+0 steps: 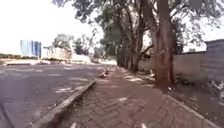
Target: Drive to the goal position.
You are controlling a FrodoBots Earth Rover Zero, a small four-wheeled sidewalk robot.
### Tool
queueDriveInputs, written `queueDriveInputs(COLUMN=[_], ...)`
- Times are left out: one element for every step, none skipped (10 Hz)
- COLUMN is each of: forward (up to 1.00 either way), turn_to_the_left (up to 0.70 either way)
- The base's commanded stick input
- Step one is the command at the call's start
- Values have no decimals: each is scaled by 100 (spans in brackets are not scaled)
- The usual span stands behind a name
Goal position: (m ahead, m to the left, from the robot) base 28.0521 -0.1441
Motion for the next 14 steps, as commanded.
queueDriveInputs(forward=[85, 85, 85, 85, 85, 85, 85, 85, 85, 85, 85, 85, 85, 85], turn_to_the_left=[-27, -19, -12, -4, -34, -34, 0, 0, 0, 0, 0, 0, 0, 13])
